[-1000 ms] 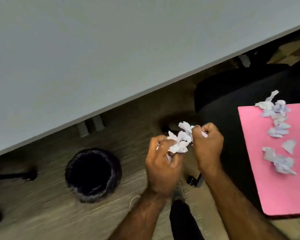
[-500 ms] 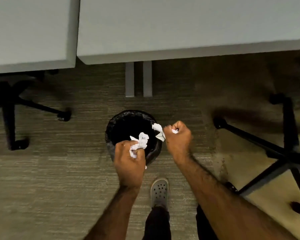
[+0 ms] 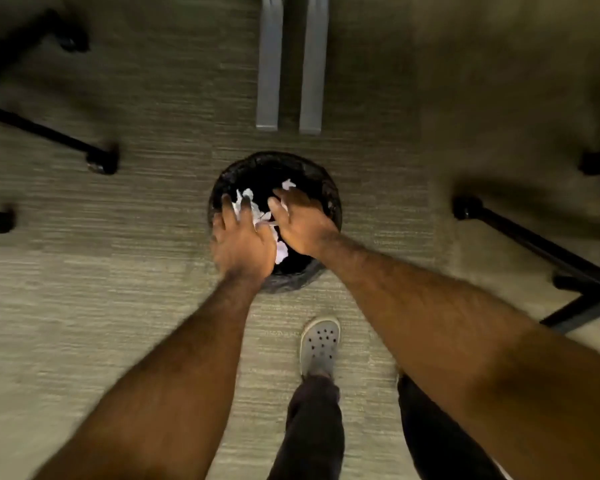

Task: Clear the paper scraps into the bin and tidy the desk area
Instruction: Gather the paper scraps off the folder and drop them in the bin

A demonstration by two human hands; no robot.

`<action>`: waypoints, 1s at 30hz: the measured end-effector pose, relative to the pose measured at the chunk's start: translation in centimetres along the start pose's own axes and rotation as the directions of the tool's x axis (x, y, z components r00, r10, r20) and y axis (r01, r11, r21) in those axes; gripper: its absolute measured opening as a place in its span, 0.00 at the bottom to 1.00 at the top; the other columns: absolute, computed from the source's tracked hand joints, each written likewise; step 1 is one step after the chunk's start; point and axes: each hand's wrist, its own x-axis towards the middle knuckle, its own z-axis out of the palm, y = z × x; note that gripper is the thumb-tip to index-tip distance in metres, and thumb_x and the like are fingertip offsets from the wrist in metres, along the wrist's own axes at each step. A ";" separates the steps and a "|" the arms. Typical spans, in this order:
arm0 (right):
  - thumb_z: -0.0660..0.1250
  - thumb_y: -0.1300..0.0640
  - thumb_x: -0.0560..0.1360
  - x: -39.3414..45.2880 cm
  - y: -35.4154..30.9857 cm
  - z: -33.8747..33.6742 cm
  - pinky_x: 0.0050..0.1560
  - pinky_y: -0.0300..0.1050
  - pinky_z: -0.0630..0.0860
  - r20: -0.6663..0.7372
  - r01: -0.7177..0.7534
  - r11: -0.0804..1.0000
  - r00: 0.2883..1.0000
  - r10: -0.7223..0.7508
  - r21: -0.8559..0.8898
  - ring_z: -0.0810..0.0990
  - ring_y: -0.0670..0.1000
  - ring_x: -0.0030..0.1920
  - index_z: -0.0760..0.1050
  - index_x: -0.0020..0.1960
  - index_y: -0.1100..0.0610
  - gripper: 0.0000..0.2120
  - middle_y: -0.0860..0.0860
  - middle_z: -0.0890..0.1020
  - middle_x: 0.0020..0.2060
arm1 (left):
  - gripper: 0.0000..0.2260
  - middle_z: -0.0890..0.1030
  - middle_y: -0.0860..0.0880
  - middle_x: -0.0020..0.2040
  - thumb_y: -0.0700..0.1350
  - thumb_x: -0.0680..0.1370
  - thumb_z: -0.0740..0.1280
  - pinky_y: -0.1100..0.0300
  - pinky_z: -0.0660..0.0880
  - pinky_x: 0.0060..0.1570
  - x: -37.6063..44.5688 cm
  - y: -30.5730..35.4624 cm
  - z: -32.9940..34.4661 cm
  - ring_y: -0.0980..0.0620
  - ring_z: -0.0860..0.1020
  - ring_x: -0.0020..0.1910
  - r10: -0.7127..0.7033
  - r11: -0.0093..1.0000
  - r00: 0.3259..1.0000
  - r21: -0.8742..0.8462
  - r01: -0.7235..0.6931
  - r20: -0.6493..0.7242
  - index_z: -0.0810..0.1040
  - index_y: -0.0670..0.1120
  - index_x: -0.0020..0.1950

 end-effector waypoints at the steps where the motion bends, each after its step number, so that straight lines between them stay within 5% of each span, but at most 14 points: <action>1: 0.47 0.41 0.80 -0.4 0.2 0.2 0.69 0.59 0.64 0.039 0.013 0.999 0.999 -0.012 -0.045 0.61 0.60 0.73 0.61 0.74 0.48 0.25 0.55 0.62 0.75 | 0.26 0.56 0.42 0.78 0.50 0.78 0.52 0.42 0.61 0.69 -0.3 -0.4 0.3 0.38 0.57 0.75 0.048 0.997 0.999 0.052 -0.049 0.023 0.60 0.46 0.76; 4: 0.45 0.39 0.80 -1.9 0.6 0.6 0.71 0.64 0.58 0.048 0.045 0.988 0.998 -0.038 -0.149 0.54 0.59 0.75 0.56 0.75 0.44 0.26 0.51 0.56 0.77 | 0.26 0.53 0.45 0.79 0.49 0.79 0.53 0.42 0.56 0.72 -1.6 -1.0 0.6 0.42 0.52 0.77 0.115 0.986 0.993 0.117 -0.118 0.031 0.57 0.46 0.77; 14: 0.45 0.38 0.80 -8.5 -0.2 -2.7 0.74 0.56 0.55 -0.092 0.071 0.993 0.993 -0.080 -0.097 0.57 0.55 0.75 0.60 0.75 0.50 0.28 0.53 0.62 0.75 | 0.26 0.53 0.46 0.79 0.49 0.80 0.48 0.46 0.52 0.75 -6.5 2.3 -3.5 0.47 0.51 0.78 0.225 0.974 0.973 0.024 -0.226 0.050 0.56 0.44 0.77; 19: 0.47 0.39 0.80 -14.3 -0.4 -8.0 0.73 0.55 0.57 -0.234 0.037 0.999 0.972 -0.026 0.040 0.61 0.56 0.73 0.66 0.72 0.55 0.28 0.56 0.67 0.73 | 0.26 0.71 0.42 0.71 0.49 0.77 0.49 0.47 0.61 0.71 -10.3 7.4 -7.8 0.45 0.65 0.73 0.343 0.930 0.939 -0.142 -0.339 0.007 0.71 0.40 0.70; 24: 0.47 0.40 0.79 -20.4 0.7 -14.7 0.70 0.51 0.62 -0.425 -0.022 0.989 0.902 0.082 0.145 0.67 0.54 0.70 0.70 0.69 0.56 0.28 0.55 0.73 0.69 | 0.17 0.81 0.44 0.55 0.45 0.76 0.55 0.50 0.70 0.60 -14.1 14.1 -11.4 0.45 0.77 0.57 0.521 0.811 0.852 -0.286 -0.510 -0.040 0.78 0.41 0.57; 27: 0.47 0.39 0.79 -24.7 2.2 -18.3 0.69 0.49 0.64 -0.539 -0.055 0.972 0.824 0.174 0.229 0.68 0.50 0.68 0.72 0.68 0.55 0.29 0.52 0.74 0.67 | 0.16 0.81 0.47 0.54 0.45 0.76 0.55 0.61 0.64 0.59 -16.5 18.7 -12.8 0.52 0.75 0.55 0.602 0.742 0.794 -0.311 -0.594 -0.081 0.78 0.43 0.55; 30: 0.45 0.36 0.78 -28.8 4.4 -21.4 0.69 0.48 0.63 -0.611 -0.096 0.956 0.750 0.253 0.278 0.67 0.49 0.68 0.72 0.67 0.54 0.31 0.50 0.74 0.67 | 0.17 0.80 0.47 0.56 0.45 0.77 0.54 0.54 0.69 0.60 -18.7 23.3 -13.4 0.51 0.75 0.57 0.690 0.665 0.719 -0.325 -0.672 -0.076 0.78 0.43 0.57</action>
